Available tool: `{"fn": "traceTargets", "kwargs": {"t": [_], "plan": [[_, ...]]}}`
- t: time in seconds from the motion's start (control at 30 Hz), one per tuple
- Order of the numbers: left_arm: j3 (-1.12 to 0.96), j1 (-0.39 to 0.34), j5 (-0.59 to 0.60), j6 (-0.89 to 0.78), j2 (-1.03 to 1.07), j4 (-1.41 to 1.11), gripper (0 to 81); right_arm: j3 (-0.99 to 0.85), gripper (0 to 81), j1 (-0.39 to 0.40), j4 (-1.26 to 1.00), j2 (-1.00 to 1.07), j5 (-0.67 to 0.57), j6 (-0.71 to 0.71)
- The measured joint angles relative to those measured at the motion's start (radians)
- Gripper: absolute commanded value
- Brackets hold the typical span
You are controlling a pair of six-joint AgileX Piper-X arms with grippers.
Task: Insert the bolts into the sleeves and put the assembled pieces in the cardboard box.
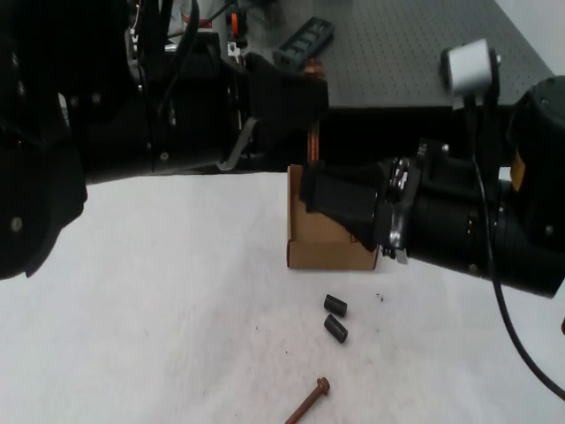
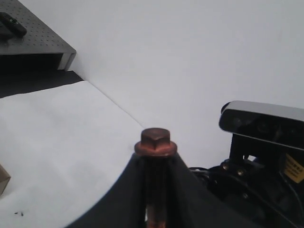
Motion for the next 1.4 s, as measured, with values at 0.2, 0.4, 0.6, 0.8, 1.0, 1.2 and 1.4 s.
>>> {"fn": "traceTargets", "kwargs": {"t": [0.2,0.4,0.6,0.8,1.0,1.2,1.4], "plan": [[0.000,0.001,0.053,-0.058,0.000,-0.008,45.2,0.000,0.1,0.000,-0.074,0.000,0.023,-0.011],[0.000,0.001,-0.090,-0.042,0.000,0.067,58.4,-0.002,0.1,-0.043,-0.055,0.003,0.094,-0.051],[0.002,0.001,-0.190,0.136,0.013,0.237,56.6,-0.111,0.1,-0.180,0.137,0.279,0.253,-0.164],[0.002,0.001,-0.206,0.255,0.080,0.341,55.9,-0.564,0.1,-0.194,0.443,0.688,0.441,-0.344],[0.002,-0.004,-0.232,0.387,0.229,0.464,54.5,-0.817,0.1,-0.209,0.589,0.937,0.486,-0.370],[-0.013,-0.057,-0.313,0.502,0.347,0.530,54.5,-0.933,9.4,-0.233,0.694,1.063,0.505,-0.383],[-0.112,-0.134,-0.377,0.624,0.471,0.606,54.5,-0.958,23.2,-0.245,0.747,1.100,0.512,-0.383]]}}
